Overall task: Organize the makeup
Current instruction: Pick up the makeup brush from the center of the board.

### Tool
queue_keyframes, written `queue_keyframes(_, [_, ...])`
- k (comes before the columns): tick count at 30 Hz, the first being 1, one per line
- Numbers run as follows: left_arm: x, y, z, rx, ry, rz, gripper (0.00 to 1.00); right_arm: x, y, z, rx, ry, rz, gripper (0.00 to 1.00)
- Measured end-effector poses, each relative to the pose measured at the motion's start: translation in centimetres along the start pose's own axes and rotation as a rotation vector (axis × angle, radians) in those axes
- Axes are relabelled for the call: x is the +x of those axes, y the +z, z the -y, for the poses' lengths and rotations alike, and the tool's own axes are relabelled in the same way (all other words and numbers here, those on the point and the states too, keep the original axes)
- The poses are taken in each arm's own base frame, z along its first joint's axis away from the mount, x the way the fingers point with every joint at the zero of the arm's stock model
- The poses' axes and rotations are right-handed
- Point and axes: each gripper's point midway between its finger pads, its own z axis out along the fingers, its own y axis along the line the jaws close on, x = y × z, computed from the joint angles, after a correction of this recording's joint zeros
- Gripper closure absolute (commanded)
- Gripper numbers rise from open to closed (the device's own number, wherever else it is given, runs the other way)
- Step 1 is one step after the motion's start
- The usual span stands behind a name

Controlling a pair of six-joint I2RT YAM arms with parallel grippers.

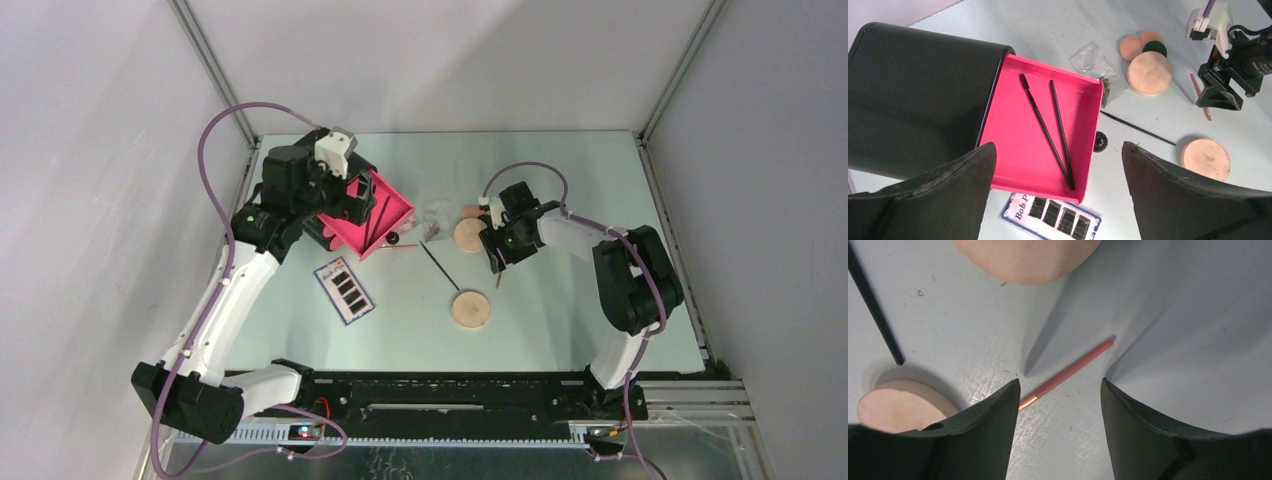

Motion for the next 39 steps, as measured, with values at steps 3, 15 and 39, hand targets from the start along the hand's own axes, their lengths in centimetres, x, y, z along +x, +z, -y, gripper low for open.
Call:
queue_keyframes(3, [0.0, 0.0, 0.0, 0.000, 0.000, 0.001, 0.00, 0.1, 0.4, -0.1, 0.004, -0.006, -0.009, 0.33])
queue_keyframes(15, [0.1, 0.1, -0.1, -0.002, 0.001, 0.005, 0.00, -0.1, 0.7, 0.4, 0.039, -0.017, -0.007, 0.69])
queue_keyframes(39, [-1.5, 1.1, 4.6, 0.275, -0.018, 0.095, 0.00, -7.9, -12.8, -3.1, -0.238, -0.115, 0.469, 1.00])
